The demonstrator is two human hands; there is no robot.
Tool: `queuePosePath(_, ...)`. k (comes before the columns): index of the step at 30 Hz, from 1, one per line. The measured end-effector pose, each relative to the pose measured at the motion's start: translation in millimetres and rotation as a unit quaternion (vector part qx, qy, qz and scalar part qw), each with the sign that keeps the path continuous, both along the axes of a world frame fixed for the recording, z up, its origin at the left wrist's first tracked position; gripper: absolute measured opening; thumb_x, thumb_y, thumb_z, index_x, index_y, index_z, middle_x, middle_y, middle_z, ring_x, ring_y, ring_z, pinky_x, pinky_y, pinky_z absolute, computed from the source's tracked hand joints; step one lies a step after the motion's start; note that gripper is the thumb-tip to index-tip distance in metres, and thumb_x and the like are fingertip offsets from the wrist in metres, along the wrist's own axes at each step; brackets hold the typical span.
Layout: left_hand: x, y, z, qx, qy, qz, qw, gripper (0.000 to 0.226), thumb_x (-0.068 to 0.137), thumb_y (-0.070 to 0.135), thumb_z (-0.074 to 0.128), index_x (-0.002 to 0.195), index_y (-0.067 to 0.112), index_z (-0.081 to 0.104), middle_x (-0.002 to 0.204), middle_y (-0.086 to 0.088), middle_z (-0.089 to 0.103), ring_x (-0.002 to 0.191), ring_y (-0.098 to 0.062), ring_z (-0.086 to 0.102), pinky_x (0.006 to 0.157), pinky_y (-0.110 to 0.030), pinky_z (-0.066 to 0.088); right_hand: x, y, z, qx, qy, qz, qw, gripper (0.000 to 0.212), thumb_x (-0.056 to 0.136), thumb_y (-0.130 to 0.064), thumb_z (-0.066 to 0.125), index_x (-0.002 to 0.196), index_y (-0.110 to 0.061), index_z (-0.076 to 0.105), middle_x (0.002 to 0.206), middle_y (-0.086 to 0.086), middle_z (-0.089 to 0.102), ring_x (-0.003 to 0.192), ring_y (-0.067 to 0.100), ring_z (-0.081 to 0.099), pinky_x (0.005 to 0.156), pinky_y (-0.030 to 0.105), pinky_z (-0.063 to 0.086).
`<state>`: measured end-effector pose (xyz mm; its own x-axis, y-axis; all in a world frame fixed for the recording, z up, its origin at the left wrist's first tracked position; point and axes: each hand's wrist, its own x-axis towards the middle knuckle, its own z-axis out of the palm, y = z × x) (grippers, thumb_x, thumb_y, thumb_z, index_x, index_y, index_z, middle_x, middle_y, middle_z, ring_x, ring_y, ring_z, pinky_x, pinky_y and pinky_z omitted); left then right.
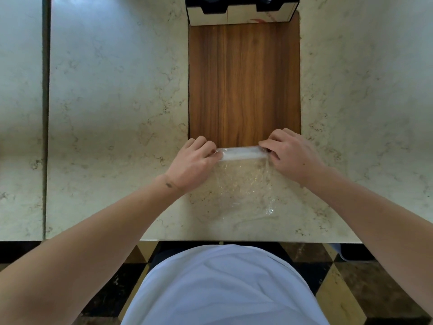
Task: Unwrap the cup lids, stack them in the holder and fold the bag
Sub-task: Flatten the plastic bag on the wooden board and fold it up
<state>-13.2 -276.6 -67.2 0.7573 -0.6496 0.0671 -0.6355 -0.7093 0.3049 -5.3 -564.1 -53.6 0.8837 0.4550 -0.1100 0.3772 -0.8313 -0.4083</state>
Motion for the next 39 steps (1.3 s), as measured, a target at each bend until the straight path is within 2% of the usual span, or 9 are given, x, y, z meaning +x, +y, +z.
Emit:
queuePosePath(5,-10,0,2,0.001,0.037,0.029,0.999,0.024,0.093,0.014,0.057,0.11,0.007,0.073,0.101,-0.012,0.063,0.088,-0.031,0.056,0.074,-0.044,0.048,0,8,-1,0.008,0.024,-0.051,0.998,0.035,0.096,-0.031,0.059,0.125,-0.013,0.068,0.11,0.004,0.064,0.099,0.021,0.058,0.078,0.036,0.054)
queuePosePath(10,-10,-7,-1,-0.056,0.066,0.143,0.986,0.012,0.096,0.019,0.068,0.097,0.012,0.077,0.1,-0.013,0.064,0.089,-0.033,0.055,0.076,-0.046,0.052,5,15,-6,-0.013,0.062,-0.038,0.997,0.039,0.094,-0.037,0.068,0.124,-0.012,0.068,0.115,0.005,0.061,0.105,0.022,0.054,0.086,0.037,0.05)
queuePosePath(15,2,-19,1,-0.027,0.213,0.235,0.948,0.046,0.091,0.032,0.073,0.131,0.014,0.061,0.112,-0.002,0.063,0.11,-0.024,0.049,0.095,-0.038,0.046,12,17,-7,-0.008,0.095,-0.045,0.994,0.038,0.091,-0.037,0.07,0.121,-0.014,0.065,0.11,0.001,0.06,0.103,0.02,0.052,0.084,0.033,0.045)
queuePosePath(20,13,-24,10,-0.056,0.297,0.245,0.921,0.022,0.085,0.033,0.077,0.102,0.021,0.069,0.101,0.007,0.058,0.102,-0.018,0.045,0.082,-0.029,0.04,13,13,-11,-0.004,0.116,-0.048,0.992,0.021,0.095,-0.039,0.065,0.096,-0.018,0.064,0.095,-0.005,0.053,0.092,0.016,0.048,0.075,0.03,0.036)
queuePosePath(23,20,-23,15,-0.084,0.346,0.253,0.9,0.013,0.088,0.029,0.073,0.097,0.025,0.065,0.095,0.018,0.06,0.097,-0.012,0.055,0.071,-0.026,0.044,14,12,-14,0.0,0.123,-0.061,0.991,0.021,0.097,-0.043,0.063,0.092,-0.022,0.061,0.089,-0.01,0.056,0.087,0.014,0.048,0.075,0.03,0.031)
queuePosePath(25,26,-23,19,-0.096,0.36,0.255,0.892,0.012,0.091,0.024,0.071,0.1,0.024,0.065,0.096,0.015,0.063,0.09,-0.008,0.061,0.066,-0.021,0.046,16,11,-14,0.006,0.13,-0.059,0.99,0.021,0.098,-0.045,0.061,0.093,-0.024,0.06,0.088,-0.011,0.058,0.086,0.013,0.05,0.074,0.031,0.032)
queuePosePath(30,47,-26,23,-0.055,0.337,0.22,0.914,0.028,0.097,0.016,0.062,0.124,0.019,0.066,0.11,0.004,0.067,0.096,-0.014,0.062,0.071,-0.021,0.049,30,10,-11,0.011,0.184,-0.048,0.982,0.017,0.09,-0.048,0.068,0.093,-0.033,0.06,0.087,-0.015,0.057,0.08,0.007,0.054,0.065,0.026,0.039)
queuePosePath(33,60,-26,19,-0.016,0.299,0.184,0.936,0.028,0.099,0.014,0.058,0.126,0.016,0.066,0.114,-0.002,0.069,0.104,-0.019,0.059,0.079,-0.025,0.043,44,11,-9,0.017,0.196,-0.057,0.979,0.017,0.087,-0.047,0.073,0.092,-0.033,0.065,0.088,-0.016,0.058,0.076,0.003,0.056,0.063,0.024,0.044)
queuePosePath(39,78,-25,19,-0.004,0.215,0.103,0.971,0.021,0.099,0.008,0.056,0.088,0.024,0.062,0.081,0.008,0.057,0.093,-0.022,0.053,0.074,-0.028,0.035,67,12,-2,0.019,0.185,-0.027,0.982,0.014,0.091,-0.038,0.072,0.094,-0.025,0.074,0.086,-0.012,0.065,0.077,0.006,0.061,0.068,0.03,0.053)
